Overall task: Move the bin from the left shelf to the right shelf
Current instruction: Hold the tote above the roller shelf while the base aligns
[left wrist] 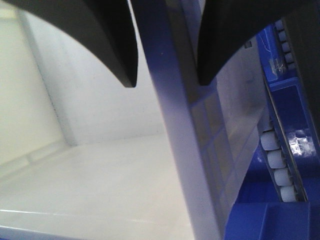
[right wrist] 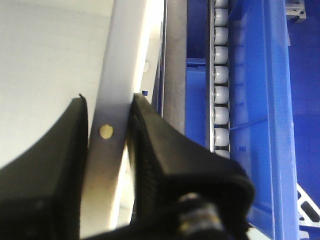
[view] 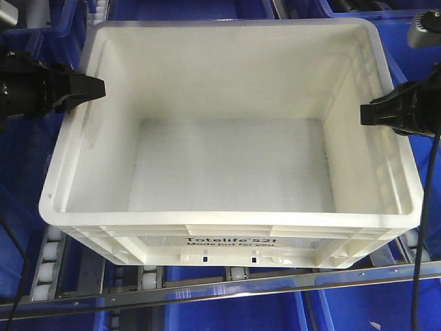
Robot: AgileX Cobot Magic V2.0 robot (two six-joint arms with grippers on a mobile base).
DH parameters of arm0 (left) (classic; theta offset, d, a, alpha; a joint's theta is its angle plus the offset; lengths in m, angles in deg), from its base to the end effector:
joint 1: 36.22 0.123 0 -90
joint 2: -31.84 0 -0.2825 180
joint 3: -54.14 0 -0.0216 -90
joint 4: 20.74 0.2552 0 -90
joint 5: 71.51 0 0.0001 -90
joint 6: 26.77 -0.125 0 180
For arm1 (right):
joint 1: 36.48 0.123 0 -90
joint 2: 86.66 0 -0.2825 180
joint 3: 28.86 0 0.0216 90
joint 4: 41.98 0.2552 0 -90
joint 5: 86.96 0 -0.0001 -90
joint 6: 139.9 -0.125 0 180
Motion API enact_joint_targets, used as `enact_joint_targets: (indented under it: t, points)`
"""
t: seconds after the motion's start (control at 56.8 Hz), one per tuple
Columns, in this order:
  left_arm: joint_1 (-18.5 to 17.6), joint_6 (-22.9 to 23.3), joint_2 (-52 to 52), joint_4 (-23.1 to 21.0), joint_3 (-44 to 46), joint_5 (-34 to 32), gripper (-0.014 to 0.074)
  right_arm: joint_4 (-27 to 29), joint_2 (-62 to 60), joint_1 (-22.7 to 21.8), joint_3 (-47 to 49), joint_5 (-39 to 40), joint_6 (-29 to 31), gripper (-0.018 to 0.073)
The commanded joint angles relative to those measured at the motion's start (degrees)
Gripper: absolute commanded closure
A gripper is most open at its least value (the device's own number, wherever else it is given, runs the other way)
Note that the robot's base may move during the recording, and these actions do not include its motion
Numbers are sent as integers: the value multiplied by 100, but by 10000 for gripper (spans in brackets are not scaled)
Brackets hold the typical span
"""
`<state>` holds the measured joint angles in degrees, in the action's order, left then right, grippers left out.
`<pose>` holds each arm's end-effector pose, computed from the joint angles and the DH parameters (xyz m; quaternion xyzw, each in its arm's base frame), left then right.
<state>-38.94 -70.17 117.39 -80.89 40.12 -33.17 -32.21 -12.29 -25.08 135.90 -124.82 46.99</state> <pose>0.3200 -0.0826 0.3291 0.0815 0.8431 -0.2964 0.4413 0.2700 0.0677 0.3434 -0.1053 0.8880 0.0939 0.4376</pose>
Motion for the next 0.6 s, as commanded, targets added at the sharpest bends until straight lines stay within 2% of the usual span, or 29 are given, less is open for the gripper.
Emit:
enact_joint_targets:
  t: [0.0, 0.581]
  points:
    - [-312, -100, -276, -1064, 267, 1147, 600, 1029, -149, 180, 279, 838, 158, 564]
    - [-312, -100, -276, -1064, 267, 1147, 600, 1029, -149, 180, 279, 838, 158, 564]
